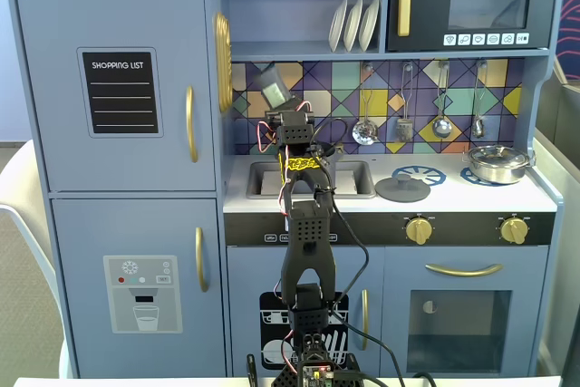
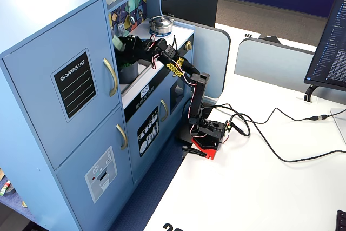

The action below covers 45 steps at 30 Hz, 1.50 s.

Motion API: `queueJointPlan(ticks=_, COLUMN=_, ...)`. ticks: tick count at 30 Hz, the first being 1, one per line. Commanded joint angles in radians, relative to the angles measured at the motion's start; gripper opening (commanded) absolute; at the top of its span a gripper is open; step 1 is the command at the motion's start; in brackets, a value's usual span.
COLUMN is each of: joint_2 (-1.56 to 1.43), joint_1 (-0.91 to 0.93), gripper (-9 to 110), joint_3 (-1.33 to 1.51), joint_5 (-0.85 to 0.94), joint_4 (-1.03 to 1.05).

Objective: Put salt in the gray recipient

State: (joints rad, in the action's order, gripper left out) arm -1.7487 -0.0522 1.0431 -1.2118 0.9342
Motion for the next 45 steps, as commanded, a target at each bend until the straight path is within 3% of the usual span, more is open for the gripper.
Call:
queueJointPlan(ticks=1, joint_2=-0.009, joint_1=-0.009, gripper=0, joint_3=-0.077, joint_5=0.018, joint_4=-0.144)
queueJointPlan(ticks=5, joint_2=-0.008, joint_1=-0.009, gripper=0, joint_3=-0.08, joint_5=0.044, joint_4=-0.287)
queueJointPlan(ticks=14, joint_2=0.014, joint_1=0.04, gripper=0, joint_3=-0.126, joint_5=0.021, joint_4=0.115)
queueJointPlan(ticks=22, joint_2=0.018, joint_1=0.0, gripper=0, joint_3=-0.118, joint_5=0.081, joint_4=-0.287)
queueJointPlan(ticks=24, joint_2=0.021, joint_1=0.02, gripper=0, joint_3=-0.133, joint_5=0.08, joint_4=-0.265)
queueJointPlan(ticks=30, joint_2=0.054, joint_1=0.055, gripper=0, joint_3=-0.161, joint_5=0.043, joint_4=0.1)
queueJointPlan(ticks=34, joint_2=0.029, joint_1=0.032, gripper=0, joint_3=-0.091, joint_5=0.091, joint_4=-0.069)
queueJointPlan(ticks=37, joint_2=0.031, joint_1=0.018, gripper=0, joint_3=-0.089, joint_5=0.207, joint_4=-0.299)
queueJointPlan(ticks=40, joint_2=0.04, joint_1=0.066, gripper=0, joint_3=-0.091, joint_5=0.477, joint_4=-0.382)
queueJointPlan(ticks=42, joint_2=0.035, joint_1=0.161, gripper=0, joint_3=-0.091, joint_5=0.698, joint_4=-0.356)
queueJointPlan(ticks=45, joint_2=0.014, joint_1=0.33, gripper=0, joint_3=-0.072, joint_5=1.177, joint_4=-0.385)
